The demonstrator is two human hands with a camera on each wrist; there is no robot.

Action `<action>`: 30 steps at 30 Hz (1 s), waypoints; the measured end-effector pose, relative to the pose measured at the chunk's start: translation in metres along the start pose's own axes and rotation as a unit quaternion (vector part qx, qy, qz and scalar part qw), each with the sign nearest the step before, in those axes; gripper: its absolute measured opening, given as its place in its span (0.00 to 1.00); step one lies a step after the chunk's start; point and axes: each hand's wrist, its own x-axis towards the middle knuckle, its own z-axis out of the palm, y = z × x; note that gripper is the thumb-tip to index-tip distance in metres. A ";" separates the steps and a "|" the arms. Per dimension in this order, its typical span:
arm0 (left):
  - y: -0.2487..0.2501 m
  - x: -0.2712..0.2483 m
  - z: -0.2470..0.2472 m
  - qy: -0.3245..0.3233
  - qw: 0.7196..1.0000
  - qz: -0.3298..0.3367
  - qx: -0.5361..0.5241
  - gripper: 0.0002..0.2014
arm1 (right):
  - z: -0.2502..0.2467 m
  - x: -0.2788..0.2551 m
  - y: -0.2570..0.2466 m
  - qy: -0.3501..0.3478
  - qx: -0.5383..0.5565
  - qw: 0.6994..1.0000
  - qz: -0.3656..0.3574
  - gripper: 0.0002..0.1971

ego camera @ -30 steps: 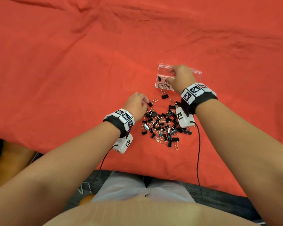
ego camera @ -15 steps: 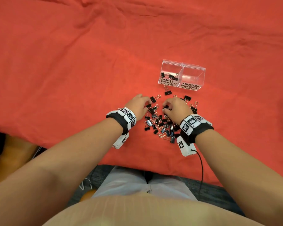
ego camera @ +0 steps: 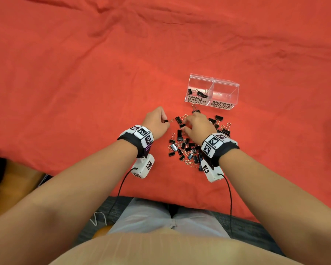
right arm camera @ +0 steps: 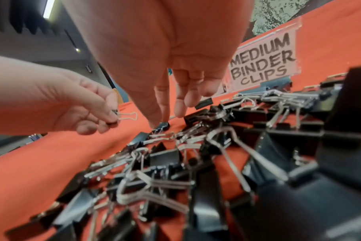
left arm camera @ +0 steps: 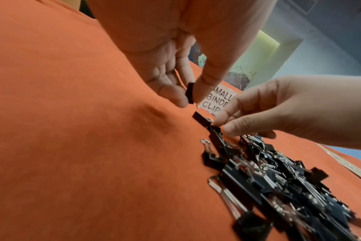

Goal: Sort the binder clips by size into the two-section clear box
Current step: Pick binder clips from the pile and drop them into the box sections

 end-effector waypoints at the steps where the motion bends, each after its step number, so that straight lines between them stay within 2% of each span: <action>1: 0.000 -0.002 0.000 -0.009 1.000 0.009 -0.004 0.07 | 0.001 0.001 0.000 0.002 -0.002 1.000 0.006 0.12; 5: 0.004 -0.009 0.003 -0.053 0.997 0.035 0.053 0.10 | 0.005 0.003 -0.002 -0.001 -0.024 1.000 0.004 0.14; 8: 0.003 -0.015 0.007 -0.085 0.986 0.038 0.135 0.11 | 0.007 0.005 0.000 -0.005 -0.006 1.000 0.001 0.11; 14: 0.002 -0.021 0.017 -0.115 0.968 0.029 0.220 0.07 | 0.000 0.006 0.006 0.008 0.127 0.989 0.080 0.05; 17: 0.002 -0.026 0.021 -0.123 0.958 0.051 0.253 0.12 | -0.010 0.006 0.013 0.060 0.191 0.975 0.091 0.06; 22: 0.001 -0.028 0.023 -0.125 0.944 0.085 0.292 0.15 | -0.046 0.017 0.020 0.121 0.242 0.958 0.094 0.05; 25: 0.004 -0.030 0.025 -0.123 0.936 0.103 0.312 0.15 | -0.068 0.032 0.020 0.159 0.226 0.957 0.092 0.05; 28: 0.006 -0.029 0.029 -0.124 0.940 0.103 0.301 0.14 | -0.080 0.046 0.019 0.151 0.208 0.961 0.099 0.07; 30: 0.008 -0.027 0.030 -0.129 0.951 0.076 0.270 0.12 | -0.084 0.049 0.019 0.131 0.194 0.967 0.096 0.10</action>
